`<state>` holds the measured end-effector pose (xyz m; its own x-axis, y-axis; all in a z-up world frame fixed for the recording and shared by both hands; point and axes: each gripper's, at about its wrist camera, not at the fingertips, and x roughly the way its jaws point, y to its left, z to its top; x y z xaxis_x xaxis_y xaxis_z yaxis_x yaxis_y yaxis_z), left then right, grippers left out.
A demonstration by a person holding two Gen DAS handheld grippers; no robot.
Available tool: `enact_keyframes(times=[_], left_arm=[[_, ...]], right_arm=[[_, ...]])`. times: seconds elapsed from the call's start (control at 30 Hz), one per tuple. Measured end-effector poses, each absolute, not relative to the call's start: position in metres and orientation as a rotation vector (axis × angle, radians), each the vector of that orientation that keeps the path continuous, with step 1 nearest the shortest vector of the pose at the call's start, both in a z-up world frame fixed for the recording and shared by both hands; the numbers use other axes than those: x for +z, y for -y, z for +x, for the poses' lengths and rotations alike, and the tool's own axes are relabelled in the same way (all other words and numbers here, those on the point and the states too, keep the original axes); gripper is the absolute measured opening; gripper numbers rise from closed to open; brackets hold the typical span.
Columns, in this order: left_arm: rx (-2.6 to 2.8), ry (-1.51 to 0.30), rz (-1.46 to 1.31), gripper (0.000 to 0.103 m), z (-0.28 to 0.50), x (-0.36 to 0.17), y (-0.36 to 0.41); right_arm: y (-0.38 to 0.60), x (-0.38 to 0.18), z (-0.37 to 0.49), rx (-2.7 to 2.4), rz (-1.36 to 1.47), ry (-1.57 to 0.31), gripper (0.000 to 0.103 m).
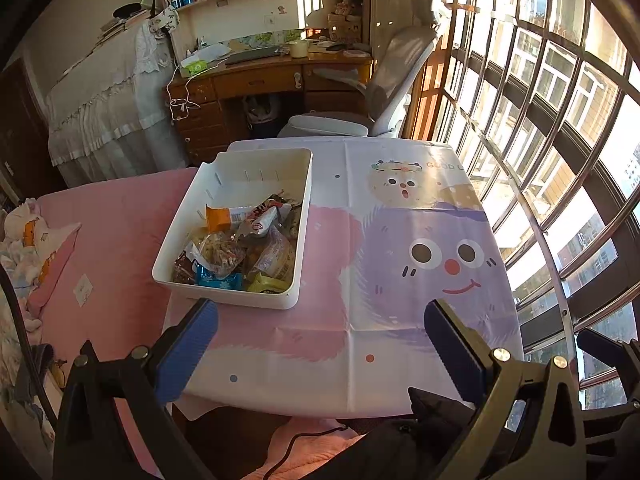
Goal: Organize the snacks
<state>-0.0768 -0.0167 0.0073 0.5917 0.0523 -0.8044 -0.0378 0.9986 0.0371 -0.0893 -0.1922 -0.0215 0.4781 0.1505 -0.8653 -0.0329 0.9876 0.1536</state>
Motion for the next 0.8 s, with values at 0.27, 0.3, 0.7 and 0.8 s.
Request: enact_keyframes(times=[0.27,0.3,0.7,0.8], left_arm=[[0.051,-0.936,0.015,0.102,-0.0784,0.0062,0.0120],[0.050,-0.936,0.014,0.102,-0.0785,0.0061,0.0122],[0.049,-0.936,0.015,0.102,-0.0808,0.0058,0.0082],[0.052,-0.936,0.013,0.102,-0.0821,0.0057,0.0069]], right_arm=[[0.1869,-0.0237,-0.0919,0.107,0.119,-1.072,0.103],[0.1869,-0.0237,-0.0923,0.107,0.119,-1.072,0.103],[0.1867,-0.0250,-0.0983,0.106,0.117,-1.077,0.103],[0.1867,-0.0238,-0.0997,0.109,0.114,-1.079,0.103]])
